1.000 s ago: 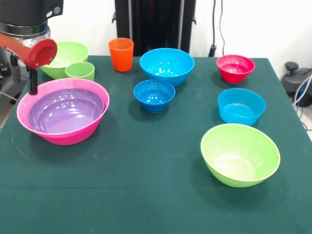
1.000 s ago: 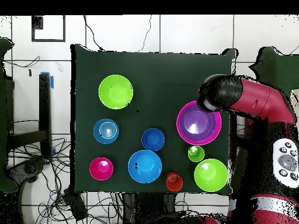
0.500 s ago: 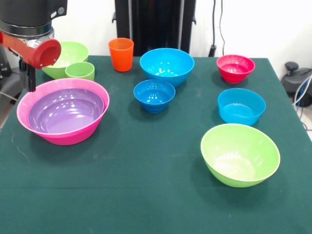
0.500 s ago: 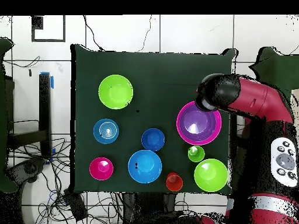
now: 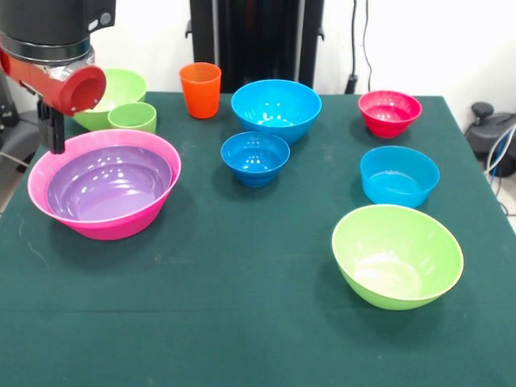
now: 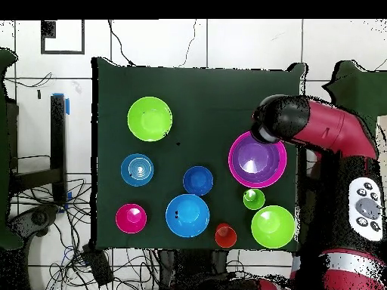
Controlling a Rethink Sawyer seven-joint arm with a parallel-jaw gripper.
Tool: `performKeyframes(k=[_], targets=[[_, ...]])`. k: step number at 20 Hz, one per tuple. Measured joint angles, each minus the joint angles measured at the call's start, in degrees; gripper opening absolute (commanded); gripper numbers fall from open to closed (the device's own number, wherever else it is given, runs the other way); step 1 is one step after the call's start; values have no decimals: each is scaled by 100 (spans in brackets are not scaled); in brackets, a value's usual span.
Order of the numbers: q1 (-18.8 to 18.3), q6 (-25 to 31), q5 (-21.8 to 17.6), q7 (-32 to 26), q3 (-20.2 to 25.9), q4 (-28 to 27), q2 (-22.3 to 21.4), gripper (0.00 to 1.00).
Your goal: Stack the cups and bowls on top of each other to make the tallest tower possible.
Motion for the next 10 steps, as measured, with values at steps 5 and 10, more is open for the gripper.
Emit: performKeyframes(k=[5, 10], targets=[[46, -17, 172, 0, 0, 44, 64, 0], [68, -19, 336, 0, -1, 119, 156, 0]])
